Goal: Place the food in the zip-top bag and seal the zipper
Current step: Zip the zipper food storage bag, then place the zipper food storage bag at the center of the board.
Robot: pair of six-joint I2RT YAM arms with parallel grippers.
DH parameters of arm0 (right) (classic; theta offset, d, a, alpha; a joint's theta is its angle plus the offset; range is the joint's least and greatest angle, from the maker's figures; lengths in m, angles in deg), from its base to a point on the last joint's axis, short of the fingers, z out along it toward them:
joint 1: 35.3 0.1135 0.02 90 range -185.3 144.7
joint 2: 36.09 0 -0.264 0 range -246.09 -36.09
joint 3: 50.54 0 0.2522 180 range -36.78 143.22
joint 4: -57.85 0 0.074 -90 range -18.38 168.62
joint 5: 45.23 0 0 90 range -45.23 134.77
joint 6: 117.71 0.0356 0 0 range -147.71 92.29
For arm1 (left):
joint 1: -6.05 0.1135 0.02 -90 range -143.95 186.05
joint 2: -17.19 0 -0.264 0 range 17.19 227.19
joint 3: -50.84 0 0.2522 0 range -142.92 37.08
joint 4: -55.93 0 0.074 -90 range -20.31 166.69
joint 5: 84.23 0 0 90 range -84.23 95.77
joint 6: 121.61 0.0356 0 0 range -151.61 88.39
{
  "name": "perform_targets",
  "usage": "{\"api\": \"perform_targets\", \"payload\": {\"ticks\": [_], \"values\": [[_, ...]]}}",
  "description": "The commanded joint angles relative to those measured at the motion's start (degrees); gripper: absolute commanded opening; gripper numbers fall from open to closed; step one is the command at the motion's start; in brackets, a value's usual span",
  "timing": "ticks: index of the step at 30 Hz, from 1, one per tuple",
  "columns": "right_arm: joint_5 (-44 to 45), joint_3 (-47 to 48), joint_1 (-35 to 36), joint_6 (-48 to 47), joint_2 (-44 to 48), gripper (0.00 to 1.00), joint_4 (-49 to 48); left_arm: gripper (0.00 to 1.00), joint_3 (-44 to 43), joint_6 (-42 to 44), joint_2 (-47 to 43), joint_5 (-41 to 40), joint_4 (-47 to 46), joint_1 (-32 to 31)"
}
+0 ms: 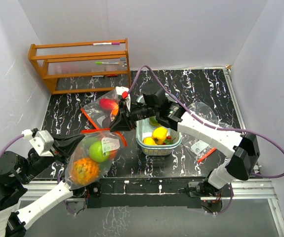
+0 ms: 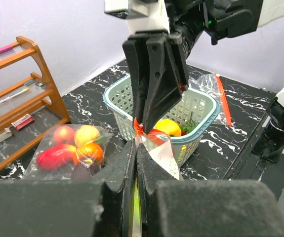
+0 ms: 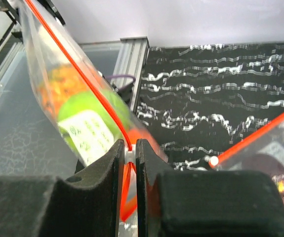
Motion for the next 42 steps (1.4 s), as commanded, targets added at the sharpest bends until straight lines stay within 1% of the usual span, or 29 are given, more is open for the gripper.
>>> {"api": "perform_targets", "payload": {"ticks": [1,7,15,22,24,25,26,27,28,29,30,31,34,40,42], "values": [[1.2,-4.3,-2.4,0.0,3.2,0.08,0.5,0.0,-3.8,1.7,-1.2,-4.9,-5.3,-0.6],[1.9,-9.9,-4.0,0.0,5.8,0.08,0.2,0.0,-4.2,3.6,-1.0,-11.9,-6.6,-0.8],[5.2,-14.6,-5.8,0.1,7.4,0.08,0.8,0.0,-4.0,5.3,0.5,-17.2,-8.1,-1.3],[8.9,-15.0,-6.8,1.0,7.9,0.08,1.6,0.0,-2.5,6.0,1.4,-19.0,-11.7,-1.8],[11.4,-14.2,-7.0,2.0,8.3,0.09,1.7,0.0,-2.4,6.0,2.3,-19.3,-12.6,-1.9],[13.6,-13.6,-7.0,3.1,8.6,0.14,2.1,0.0,-2.5,5.9,3.0,-19.3,-12.9,-1.9],[16.1,-12.9,-6.9,4.1,9.0,0.23,2.5,0.0,-2.7,5.6,3.9,-19.3,-13.1,-1.9],[18.4,-12.1,-6.9,5.2,9.6,0.36,3.0,0.0,-3.2,5.3,5.2,-19.3,-13.0,-2.1],[21.3,-11.6,-6.9,6.3,10.5,0.51,3.2,0.0,-3.8,5.0,6.9,-19.2,-12.9,-2.1],[24.5,-11.3,-6.9,7.7,11.6,0.71,3.2,0.0,-4.5,4.7,8.8,-18.9,-12.8,-2.2],[27.8,-11.1,-7.0,9.0,13.0,0.94,3.1,0.0,-5.4,4.3,10.8,-19.0,-12.8,-2.2],[31.5,-11.3,-7.1,9.8,14.2,0.98,2.9,0.0,-6.2,4.2,13.2,-19.1,-12.7,-2.2],[41.4,-11.5,-8.0,11.9,17.4,0.99,3.3,0.0,-9.3,4.9,20.2,-19.4,-13.9,-2.2],[49.8,-10.3,-13.2,20.1,20.5,0.98,11.1,0.0,-12.5,9.8,30.6,-27.2,-21.7,-2.3],[54.8,-11.0,-13.8,22.0,21.8,0.98,13.9,0.0,-13.4,11.0,33.7,-30.5,-24.3,-2.2]]}}
